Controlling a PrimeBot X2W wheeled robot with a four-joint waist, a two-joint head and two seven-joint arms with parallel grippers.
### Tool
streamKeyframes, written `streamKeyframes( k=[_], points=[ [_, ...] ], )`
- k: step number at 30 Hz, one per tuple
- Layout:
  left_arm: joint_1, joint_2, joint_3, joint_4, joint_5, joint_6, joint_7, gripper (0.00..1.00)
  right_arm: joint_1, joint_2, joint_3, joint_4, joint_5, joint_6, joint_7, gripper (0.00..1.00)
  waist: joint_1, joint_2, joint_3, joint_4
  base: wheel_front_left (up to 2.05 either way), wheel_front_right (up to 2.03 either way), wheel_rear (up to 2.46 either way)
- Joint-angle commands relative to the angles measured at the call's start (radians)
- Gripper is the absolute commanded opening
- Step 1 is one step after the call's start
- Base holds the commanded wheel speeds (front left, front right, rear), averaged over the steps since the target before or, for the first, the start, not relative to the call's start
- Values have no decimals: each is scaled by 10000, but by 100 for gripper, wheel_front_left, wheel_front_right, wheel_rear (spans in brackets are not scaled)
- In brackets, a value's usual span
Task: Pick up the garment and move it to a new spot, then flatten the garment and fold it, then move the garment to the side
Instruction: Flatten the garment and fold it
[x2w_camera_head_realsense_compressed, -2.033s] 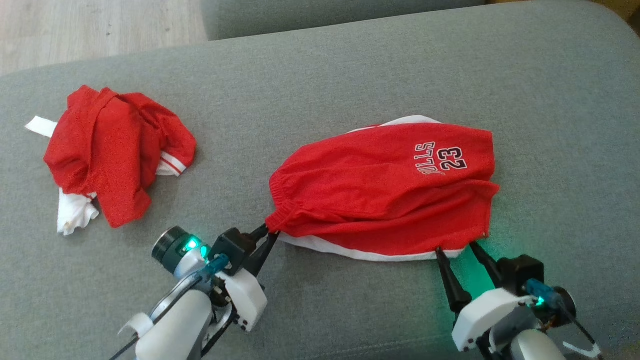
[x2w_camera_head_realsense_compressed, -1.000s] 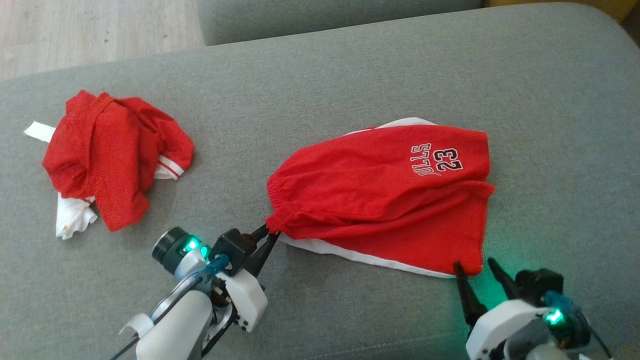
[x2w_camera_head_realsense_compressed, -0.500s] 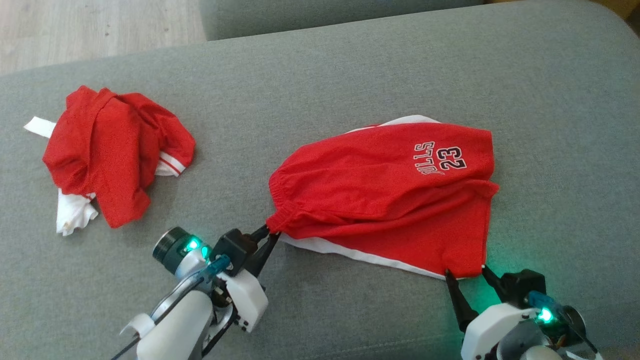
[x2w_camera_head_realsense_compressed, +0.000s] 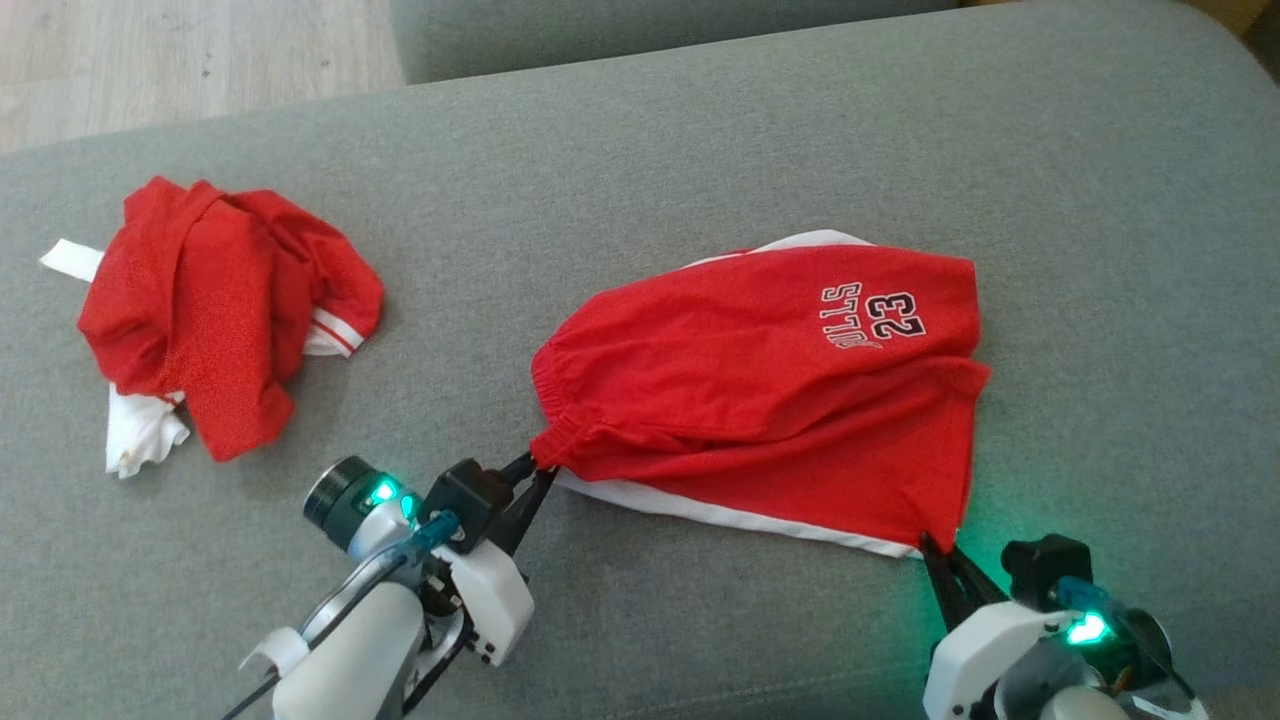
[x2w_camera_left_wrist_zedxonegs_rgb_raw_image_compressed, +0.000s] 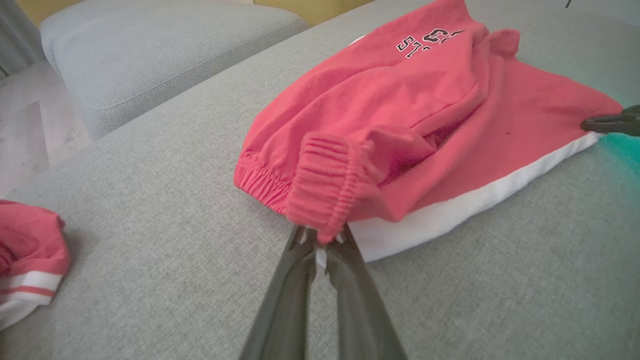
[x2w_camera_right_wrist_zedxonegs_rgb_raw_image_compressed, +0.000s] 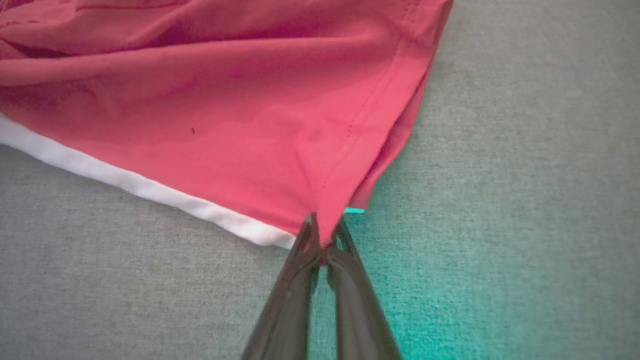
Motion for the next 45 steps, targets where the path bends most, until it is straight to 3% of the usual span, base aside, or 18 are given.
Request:
streamKeyframes(
  k=[1,8,16,23,30,37,45],
  points=[
    [-369,141,392,-227,12,-11,-55,0,-162,-83,201,-282,84,-9,14,0,0,0,-27,-20,0,0,0],
    [-265,147,590,-277,-88,93,-55,0,80,-141,83,-931,625,-9,223,0,0,0,-272,-114,0,0,0],
    [-374,122,1338,-820,-725,79,-55,0,-325,-278,-3,-2625,1849,-9,507,0,0,0,-610,-177,0,0,0],
    [-1366,142,1741,-1322,-1350,1,-6,0,-1719,-708,-59,-4125,2823,-9,1172,0,0,0,-1055,-23,0,0,0],
    [-2865,199,1861,-1767,-1891,-39,580,0,-3526,-1026,-70,-4623,3221,-9,1809,0,0,0,-1461,232,0,0,0],
    [-3680,245,2401,-2334,-2598,104,1203,0,-4568,-669,-554,-4699,3394,-9,2369,0,0,0,-1857,431,0,0,0],
    [-2839,134,2640,-3371,-3392,420,2017,0,-3567,-125,-1335,-5261,3617,-9,3336,0,0,0,-1915,634,0,0,0]
  ],
)
